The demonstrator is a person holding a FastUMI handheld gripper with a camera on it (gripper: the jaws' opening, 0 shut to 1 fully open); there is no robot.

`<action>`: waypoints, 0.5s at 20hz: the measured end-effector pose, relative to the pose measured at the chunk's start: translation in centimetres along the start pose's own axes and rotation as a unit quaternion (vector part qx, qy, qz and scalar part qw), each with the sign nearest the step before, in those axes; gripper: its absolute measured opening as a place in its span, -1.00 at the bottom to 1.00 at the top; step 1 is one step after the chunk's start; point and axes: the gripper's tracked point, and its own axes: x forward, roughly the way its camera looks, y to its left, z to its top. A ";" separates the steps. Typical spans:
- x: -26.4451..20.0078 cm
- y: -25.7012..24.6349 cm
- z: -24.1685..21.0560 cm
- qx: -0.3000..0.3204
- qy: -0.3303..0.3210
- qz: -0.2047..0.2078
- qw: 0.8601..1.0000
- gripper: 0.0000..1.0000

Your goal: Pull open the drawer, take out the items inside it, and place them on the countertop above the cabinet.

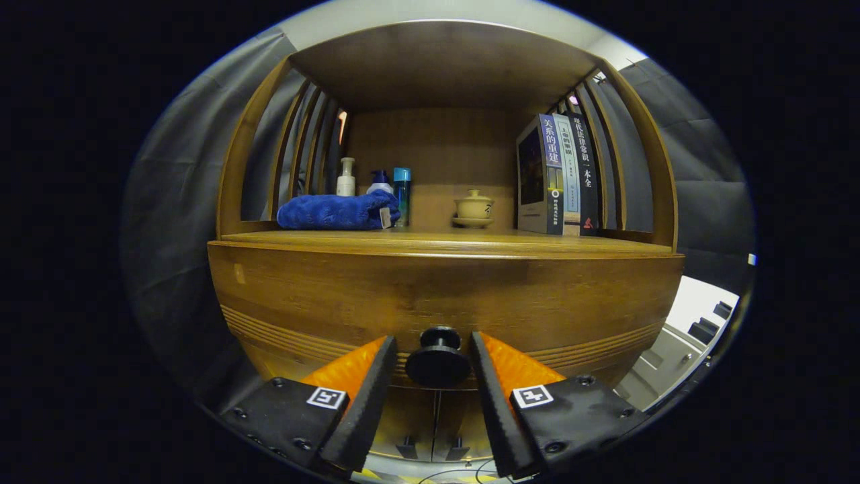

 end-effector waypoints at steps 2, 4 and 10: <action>0.0 -0.7 -0.2 -0.002 0.004 -0.014 1.000 0.17; 0.2 -0.6 -0.1 0.005 0.011 -0.011 1.000 -0.02; -1.6 -0.6 -0.7 -0.002 0.035 -0.022 0.999 -0.32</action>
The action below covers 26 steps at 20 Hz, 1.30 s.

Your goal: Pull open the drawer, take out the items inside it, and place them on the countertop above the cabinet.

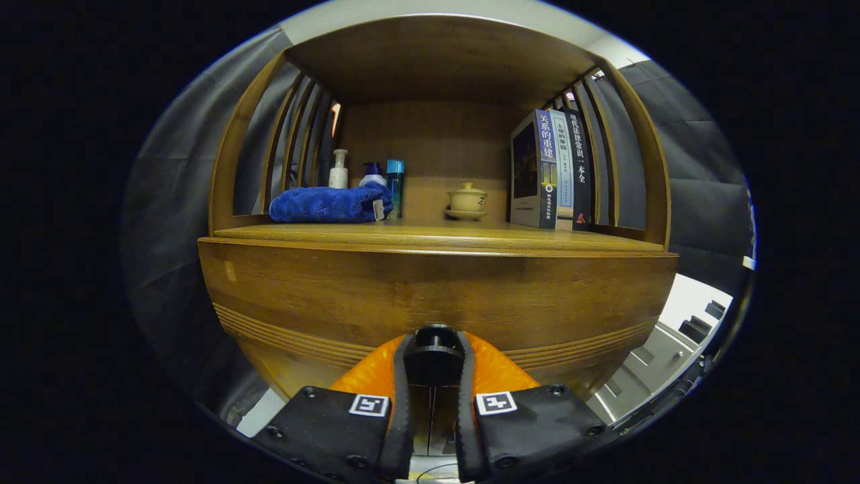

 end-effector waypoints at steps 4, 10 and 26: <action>-3.7 0.1 -0.4 -0.001 0.011 -0.011 1.000 -0.33; -7.5 0.2 -1.0 -0.009 0.032 -0.023 0.999 -0.33; -15.2 0.3 -2.4 0.016 0.073 -0.048 0.996 -0.34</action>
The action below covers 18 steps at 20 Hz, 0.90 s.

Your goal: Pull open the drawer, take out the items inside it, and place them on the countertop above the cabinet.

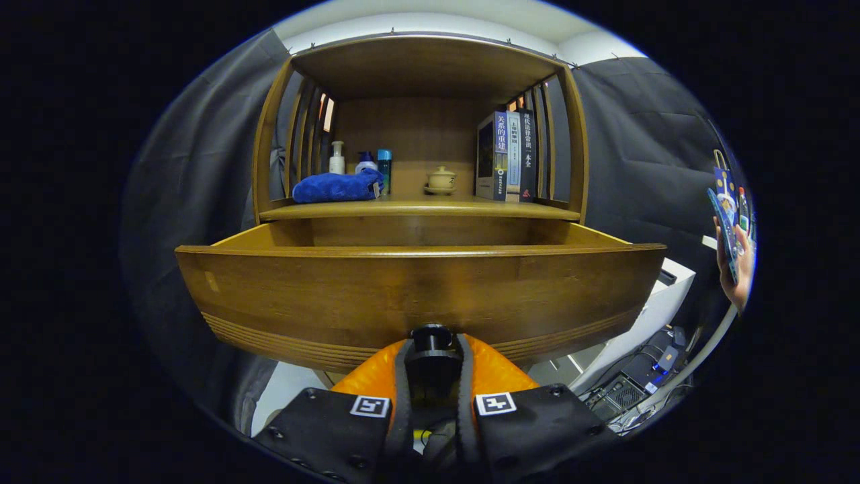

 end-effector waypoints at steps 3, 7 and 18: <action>-1.1 -0.1 -1.0 -0.002 0.016 -0.002 1.000 -0.33; -2.1 -0.2 -1.8 0.004 0.026 -0.006 1.000 -0.33; -2.5 -0.5 0.1 0.011 -0.023 0.008 1.000 0.15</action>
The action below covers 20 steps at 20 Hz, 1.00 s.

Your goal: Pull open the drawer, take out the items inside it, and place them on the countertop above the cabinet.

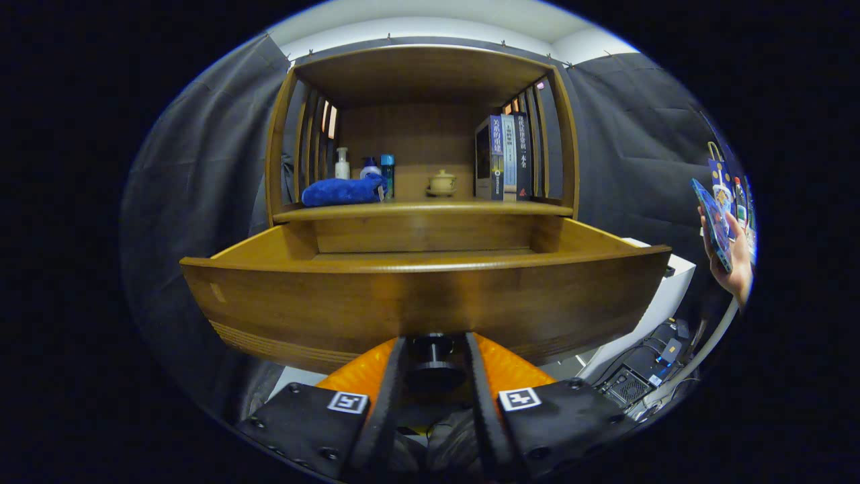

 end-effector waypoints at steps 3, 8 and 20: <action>-0.8 0.4 1.3 0.002 -0.012 0.014 1.000 0.77; -3.6 -0.9 13.3 0.014 -0.152 0.014 0.988 0.98; 5.8 -5.7 18.9 0.068 0.035 -0.111 0.991 0.99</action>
